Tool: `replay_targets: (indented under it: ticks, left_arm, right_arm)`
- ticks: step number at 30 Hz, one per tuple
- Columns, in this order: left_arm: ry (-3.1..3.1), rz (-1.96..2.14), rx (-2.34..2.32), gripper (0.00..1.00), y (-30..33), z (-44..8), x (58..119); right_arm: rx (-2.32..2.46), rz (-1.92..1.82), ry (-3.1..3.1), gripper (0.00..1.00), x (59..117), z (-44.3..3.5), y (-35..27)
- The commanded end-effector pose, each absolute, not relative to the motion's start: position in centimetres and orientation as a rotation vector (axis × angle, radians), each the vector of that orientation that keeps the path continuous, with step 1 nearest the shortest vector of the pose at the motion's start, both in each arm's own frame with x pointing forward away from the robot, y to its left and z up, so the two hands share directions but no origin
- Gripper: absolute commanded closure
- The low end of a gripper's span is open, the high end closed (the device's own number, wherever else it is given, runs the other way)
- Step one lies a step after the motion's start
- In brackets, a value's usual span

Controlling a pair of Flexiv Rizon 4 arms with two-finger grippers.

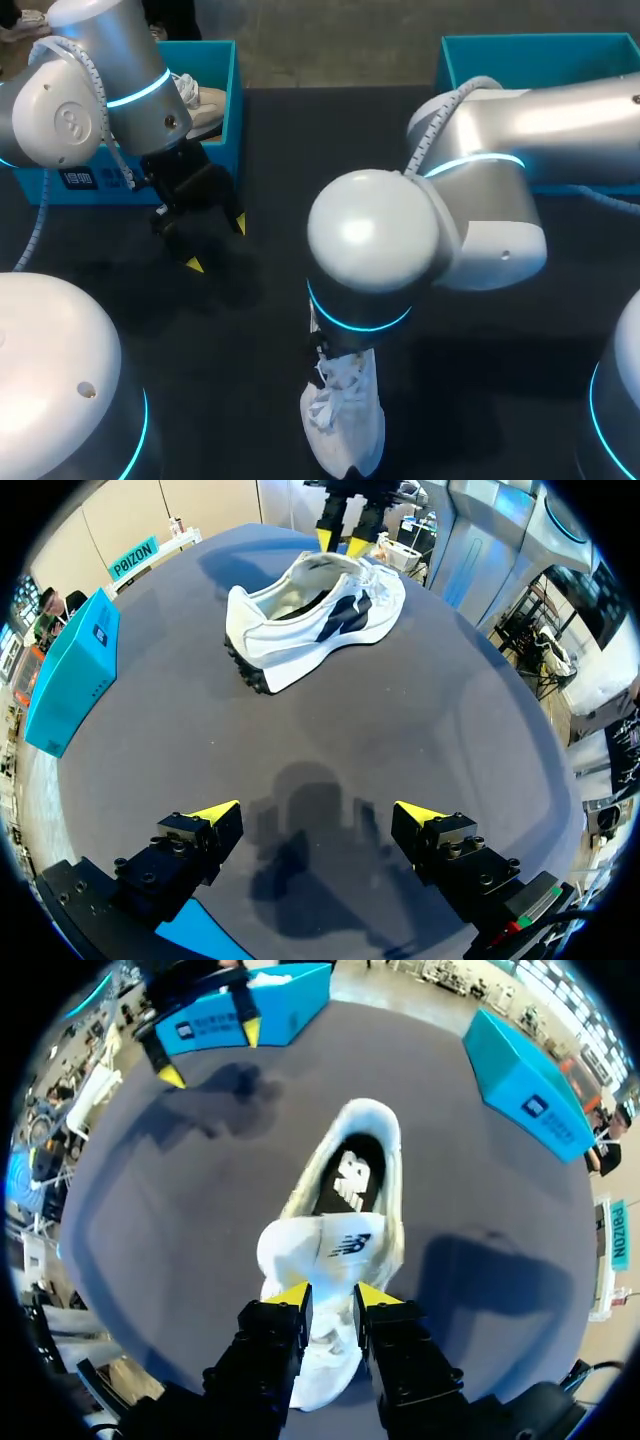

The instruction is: Take the shoe out of the shoebox, open the shoe tongue, remove and reinsert the insole, then place the shoe into the shoebox

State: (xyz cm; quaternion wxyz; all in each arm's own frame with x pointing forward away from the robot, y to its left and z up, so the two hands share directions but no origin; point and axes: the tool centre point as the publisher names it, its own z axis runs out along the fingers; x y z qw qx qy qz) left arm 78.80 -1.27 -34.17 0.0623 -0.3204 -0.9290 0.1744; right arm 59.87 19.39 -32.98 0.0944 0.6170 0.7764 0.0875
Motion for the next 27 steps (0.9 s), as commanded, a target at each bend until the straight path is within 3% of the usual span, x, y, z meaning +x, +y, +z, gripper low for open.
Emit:
replay_targets:
  ticks: [1, 15, 27]
  left_arm:
    - [-2.809, 0.522, -0.969, 0.00, -1.3, -34.2, 78.8]
    - [-2.809, 0.522, -0.969, 0.00, -1.3, -34.2, 78.8]
    - [-2.809, 0.522, -0.969, 0.00, -1.3, -34.2, 78.8]
  right_arm:
    - [1.938, 0.346, 2.277, 0.73, 59.7, -33.3, 18.0]
    - [1.854, 0.269, 2.280, 0.78, 58.1, -31.2, 22.2]
    - [1.874, 0.248, 2.230, 0.77, 59.7, -33.3, 22.1]
